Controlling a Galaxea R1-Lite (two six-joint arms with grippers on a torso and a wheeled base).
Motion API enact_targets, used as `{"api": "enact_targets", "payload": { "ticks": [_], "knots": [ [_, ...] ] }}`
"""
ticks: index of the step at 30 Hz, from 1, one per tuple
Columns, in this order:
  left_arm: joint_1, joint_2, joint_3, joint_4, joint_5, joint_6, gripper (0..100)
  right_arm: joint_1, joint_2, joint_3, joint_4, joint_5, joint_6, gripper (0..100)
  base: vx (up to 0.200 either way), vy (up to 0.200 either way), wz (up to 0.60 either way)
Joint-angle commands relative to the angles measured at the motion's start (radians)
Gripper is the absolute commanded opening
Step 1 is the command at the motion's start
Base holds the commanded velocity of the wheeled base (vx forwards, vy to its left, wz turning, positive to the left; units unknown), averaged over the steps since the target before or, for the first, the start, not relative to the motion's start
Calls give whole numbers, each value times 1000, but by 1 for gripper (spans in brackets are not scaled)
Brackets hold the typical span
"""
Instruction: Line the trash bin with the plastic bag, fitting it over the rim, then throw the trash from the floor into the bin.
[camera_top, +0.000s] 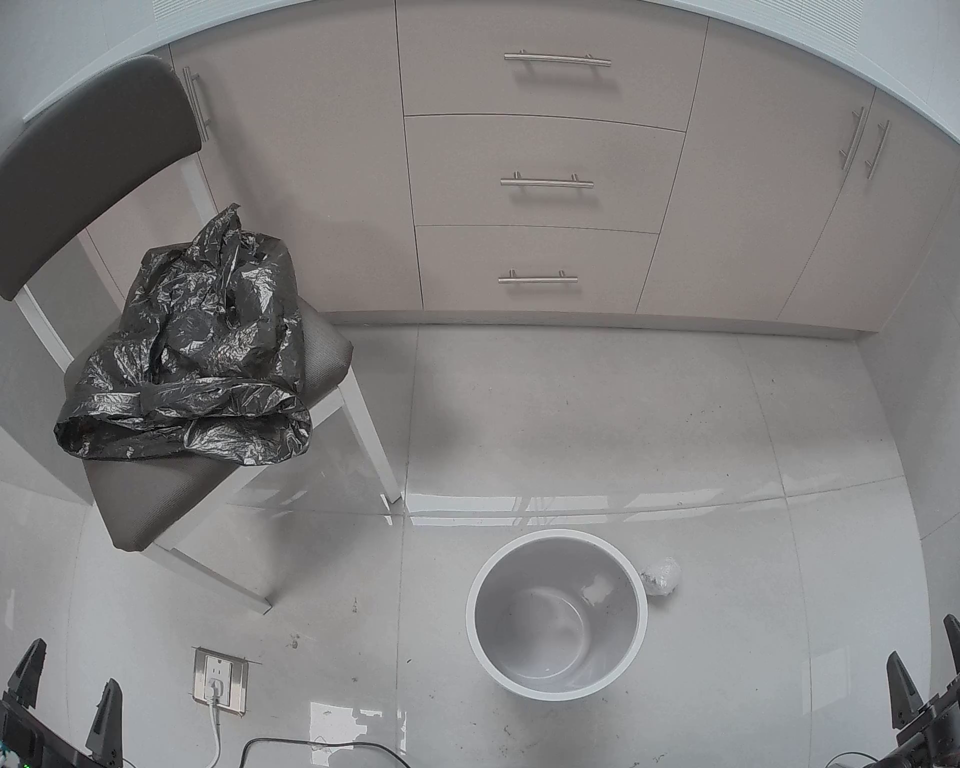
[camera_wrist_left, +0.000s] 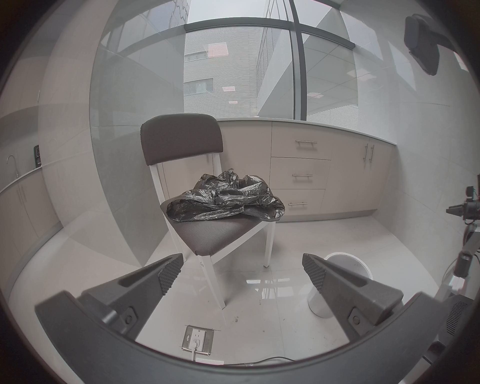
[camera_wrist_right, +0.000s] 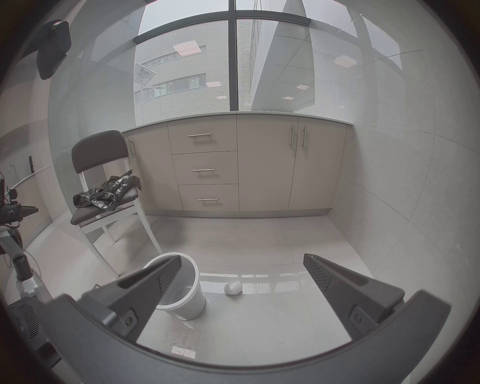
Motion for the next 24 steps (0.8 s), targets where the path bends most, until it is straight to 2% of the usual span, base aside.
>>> {"api": "enact_targets", "payload": {
  "ticks": [1,15,16,17,18,19,20,21,22,24],
  "knots": [
    [0,-15,17,0,0,-1,100,0,-16,18,0,0,-1,100,0,0,0],
    [0,-16,17,-2,0,15,100,-2,-16,18,-7,-4,-15,100,0,0,0],
    [0,-16,17,-2,0,13,100,-2,-13,-30,-30,3,12,100,0,0,0],
    [2,-16,16,-2,0,10,100,3,21,-134,-50,3,73,100,0,0,0],
    [0,-5,-36,-8,-11,-2,100,3,21,-134,-50,3,73,100,0,0,0],
    [-10,28,-161,-16,2,-50,100,40,242,-565,-29,-14,326,100,0,0,0],
    [-29,91,-302,3,0,-125,100,37,300,-694,25,-9,332,100,0,0,0],
    [-40,130,-365,24,3,-163,100,31,324,-749,59,2,305,100,0,0,0],
    [-56,186,-460,93,3,-203,100,29,387,-821,120,20,212,100,0,0,0],
    [-58,192,-472,109,2,-203,100,29,398,-823,126,26,193,100,0,0,0]
  ]
}}
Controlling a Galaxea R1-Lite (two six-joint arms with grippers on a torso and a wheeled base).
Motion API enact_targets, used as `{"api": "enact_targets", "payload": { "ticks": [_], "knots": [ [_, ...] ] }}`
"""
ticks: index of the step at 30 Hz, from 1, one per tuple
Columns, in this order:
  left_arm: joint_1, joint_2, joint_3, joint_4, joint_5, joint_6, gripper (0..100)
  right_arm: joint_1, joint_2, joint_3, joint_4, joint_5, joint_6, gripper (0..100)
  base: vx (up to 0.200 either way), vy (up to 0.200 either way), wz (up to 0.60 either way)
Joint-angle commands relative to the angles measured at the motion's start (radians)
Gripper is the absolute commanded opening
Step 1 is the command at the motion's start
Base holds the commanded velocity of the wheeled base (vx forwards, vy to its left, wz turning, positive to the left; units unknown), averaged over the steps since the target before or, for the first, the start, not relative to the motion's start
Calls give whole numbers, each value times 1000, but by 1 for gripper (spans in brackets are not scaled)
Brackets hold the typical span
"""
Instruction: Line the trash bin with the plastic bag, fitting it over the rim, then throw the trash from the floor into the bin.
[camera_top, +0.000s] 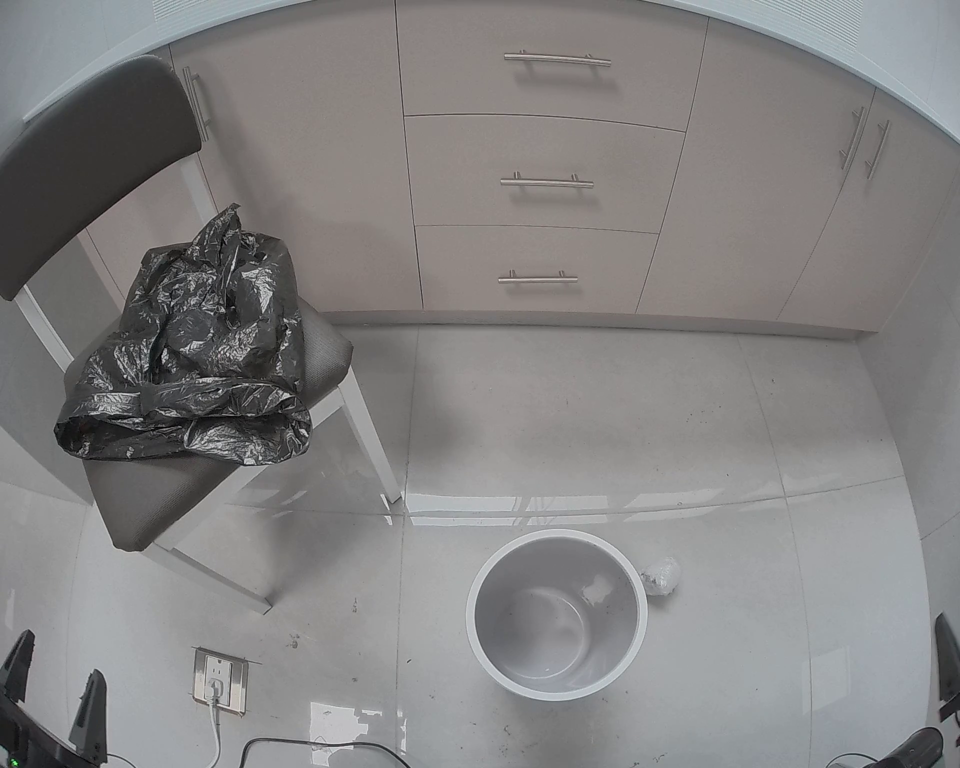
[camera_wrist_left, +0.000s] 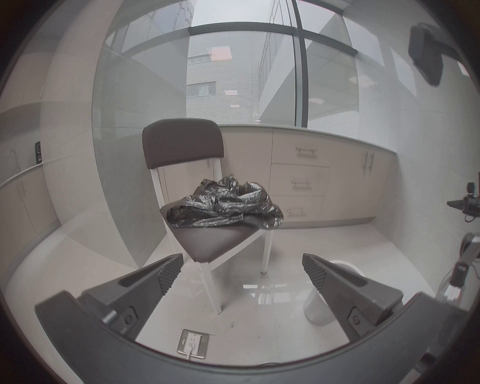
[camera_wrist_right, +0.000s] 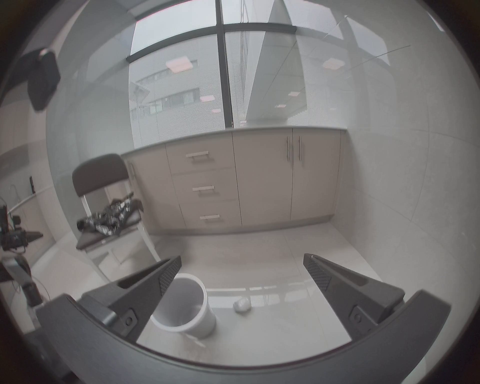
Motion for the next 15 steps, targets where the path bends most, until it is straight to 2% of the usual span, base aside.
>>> {"api": "enact_targets", "payload": {
  "ticks": [1,3,4,5,9,13,14,15],
  "knots": [
    [-52,199,-424,191,-14,-151,100,32,435,-629,91,118,30,100,0,0,0],
    [-54,204,-381,170,-18,-120,100,56,499,-560,-10,190,48,100,0,0,0],
    [-54,207,-372,159,-18,-113,100,61,522,-540,-51,196,59,100,0,0,0],
    [-54,220,-365,135,-18,-109,100,70,585,-497,-165,196,88,100,0,0,0],
    [-54,280,-375,112,-20,-106,100,111,766,-454,-427,195,168,100,0,0,0],
    [-59,392,-375,53,-21,-100,100,185,887,-424,-556,168,277,100,0,0,0],
    [-59,392,-375,53,-21,-100,100,185,887,-424,-556,168,277,100,0,0,0],
    [-59,475,-374,4,-21,-100,100,213,925,-385,-598,159,303,100,0,0,0]
  ]
}}
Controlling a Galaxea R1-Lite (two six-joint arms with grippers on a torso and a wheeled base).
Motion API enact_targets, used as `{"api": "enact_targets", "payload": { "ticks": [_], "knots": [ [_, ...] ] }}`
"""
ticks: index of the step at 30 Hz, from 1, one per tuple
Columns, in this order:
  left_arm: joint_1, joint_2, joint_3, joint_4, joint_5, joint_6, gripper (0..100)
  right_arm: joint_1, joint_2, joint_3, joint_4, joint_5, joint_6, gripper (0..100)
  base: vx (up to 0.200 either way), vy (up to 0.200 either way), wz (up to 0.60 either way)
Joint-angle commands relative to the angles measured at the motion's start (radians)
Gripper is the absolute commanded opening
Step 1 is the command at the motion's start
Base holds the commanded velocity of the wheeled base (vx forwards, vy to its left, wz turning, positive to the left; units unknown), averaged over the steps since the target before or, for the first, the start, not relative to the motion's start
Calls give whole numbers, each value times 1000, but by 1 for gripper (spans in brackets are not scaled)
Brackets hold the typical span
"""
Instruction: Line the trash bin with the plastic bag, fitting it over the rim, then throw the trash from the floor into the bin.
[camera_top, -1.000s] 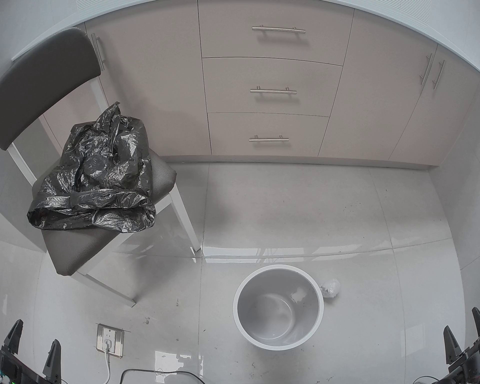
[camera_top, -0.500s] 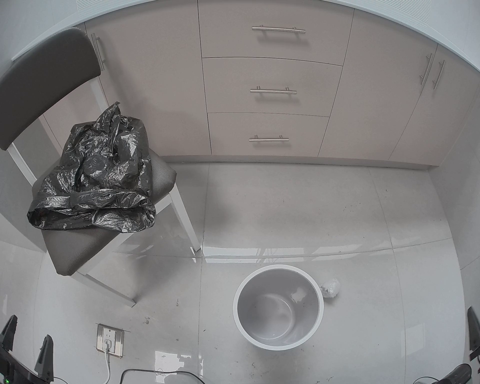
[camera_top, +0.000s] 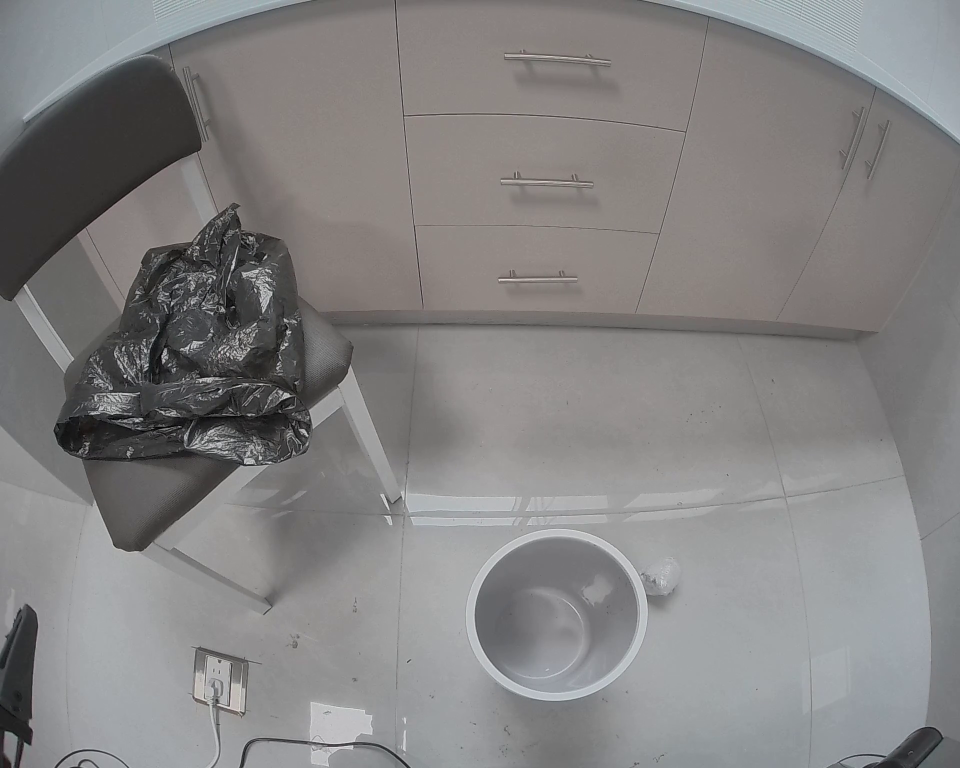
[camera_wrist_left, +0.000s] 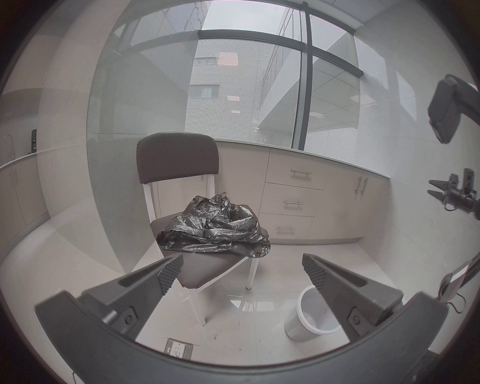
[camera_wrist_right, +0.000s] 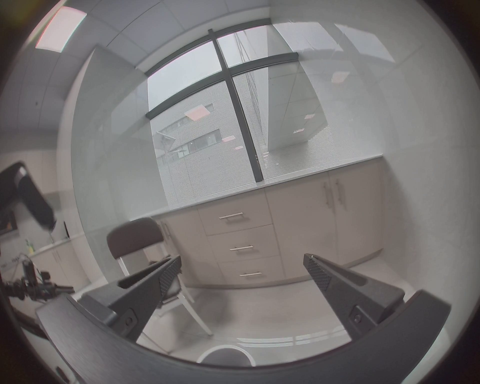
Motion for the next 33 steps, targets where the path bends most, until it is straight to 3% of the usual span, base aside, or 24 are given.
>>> {"api": "enact_targets", "payload": {
  "ticks": [1,8,11,14,18,22,27,33],
  "knots": [
    [-18,355,-87,-104,-6,-10,100,142,433,54,-280,19,149,100,0,0,0],
    [-4,655,-138,-239,0,132,100,131,530,142,-417,13,145,100,0,0,0],
    [56,816,-200,-296,-5,211,100,125,531,145,-430,13,145,100,0,0,0],
    [100,911,-228,-320,-8,223,100,123,530,149,-430,15,145,100,0,0,0],
    [167,1052,-223,-397,-54,226,100,139,542,161,-429,15,143,100,0,0,0],
    [187,1198,-226,-538,-190,260,100,146,576,171,-432,15,146,100,0,0,0],
    [138,1300,-223,-728,-256,418,100,146,594,172,-432,15,146,100,0,0,0],
    [-1,1356,-208,-862,-316,458,100,148,582,171,-432,15,146,100,0,0,0]
  ]
}}
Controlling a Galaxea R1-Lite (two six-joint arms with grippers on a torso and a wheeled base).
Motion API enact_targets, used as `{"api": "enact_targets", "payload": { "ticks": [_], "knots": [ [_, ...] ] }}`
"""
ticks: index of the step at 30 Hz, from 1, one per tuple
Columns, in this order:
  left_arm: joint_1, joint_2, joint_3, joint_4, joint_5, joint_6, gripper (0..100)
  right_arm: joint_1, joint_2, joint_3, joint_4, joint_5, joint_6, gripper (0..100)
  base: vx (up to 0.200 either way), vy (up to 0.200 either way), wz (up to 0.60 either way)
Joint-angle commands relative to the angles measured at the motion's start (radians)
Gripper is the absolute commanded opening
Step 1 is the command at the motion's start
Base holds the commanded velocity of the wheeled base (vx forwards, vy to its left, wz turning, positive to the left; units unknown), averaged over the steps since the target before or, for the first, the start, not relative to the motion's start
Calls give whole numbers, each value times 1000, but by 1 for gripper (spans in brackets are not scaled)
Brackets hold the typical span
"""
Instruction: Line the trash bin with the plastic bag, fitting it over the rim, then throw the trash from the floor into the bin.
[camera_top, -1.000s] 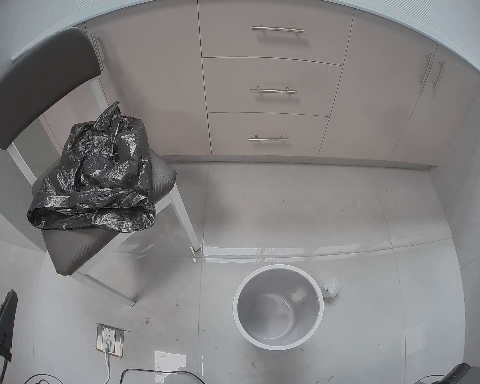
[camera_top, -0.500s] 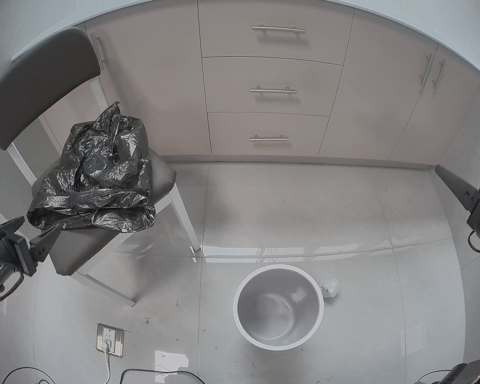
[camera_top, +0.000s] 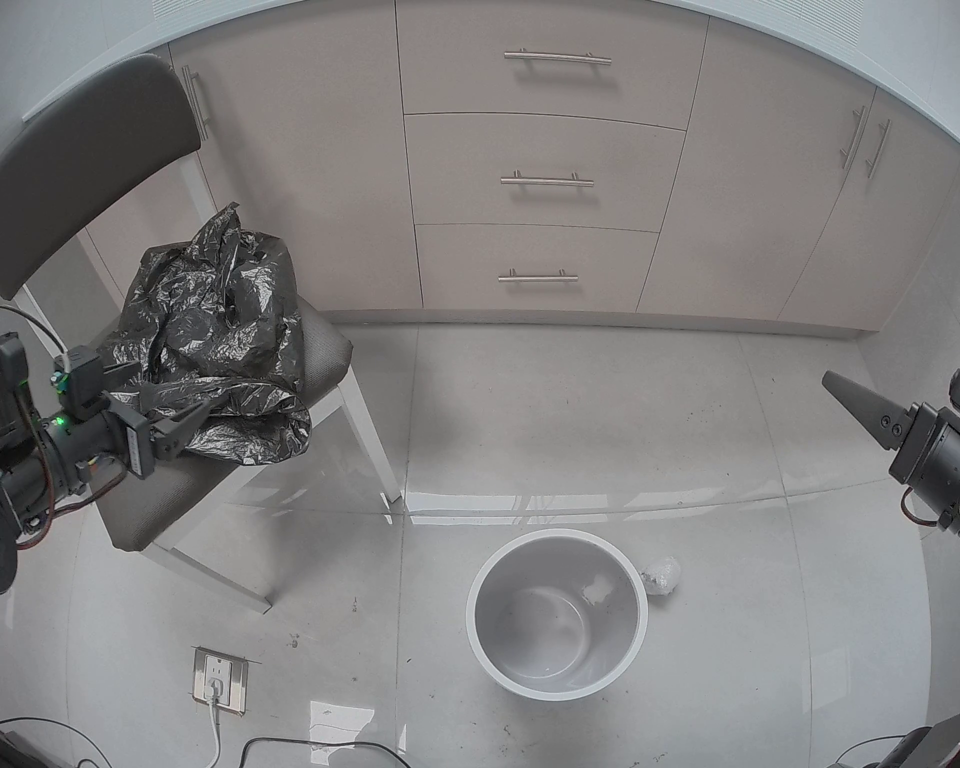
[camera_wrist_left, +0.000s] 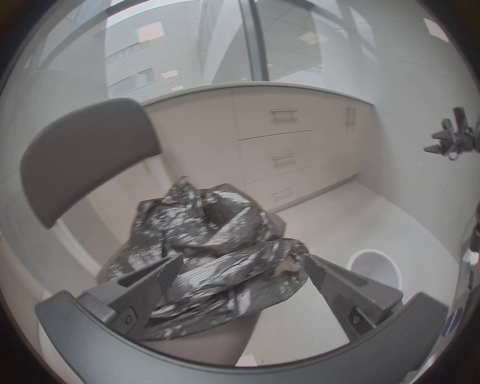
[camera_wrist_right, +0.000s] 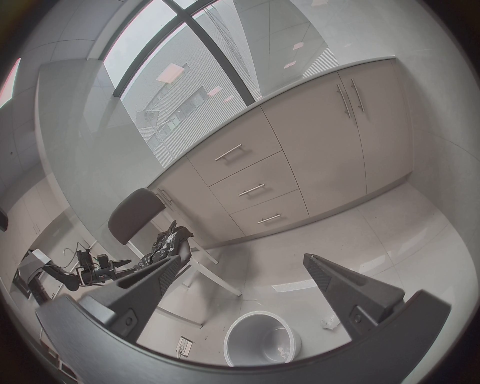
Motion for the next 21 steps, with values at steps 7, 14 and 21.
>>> {"api": "enact_targets", "payload": {
  "ticks": [7,14,21],
  "knots": [
    [-178,234,6,-90,50,314,100,3,2,7,-3,1,1,100,0,0,0],
    [-247,280,-58,-96,168,357,100,-40,-31,4,-1,4,7,100,0,0,0],
    [-257,287,-118,-96,232,465,100,-51,-41,-9,-3,4,5,100,0,0,0]
  ]
}}
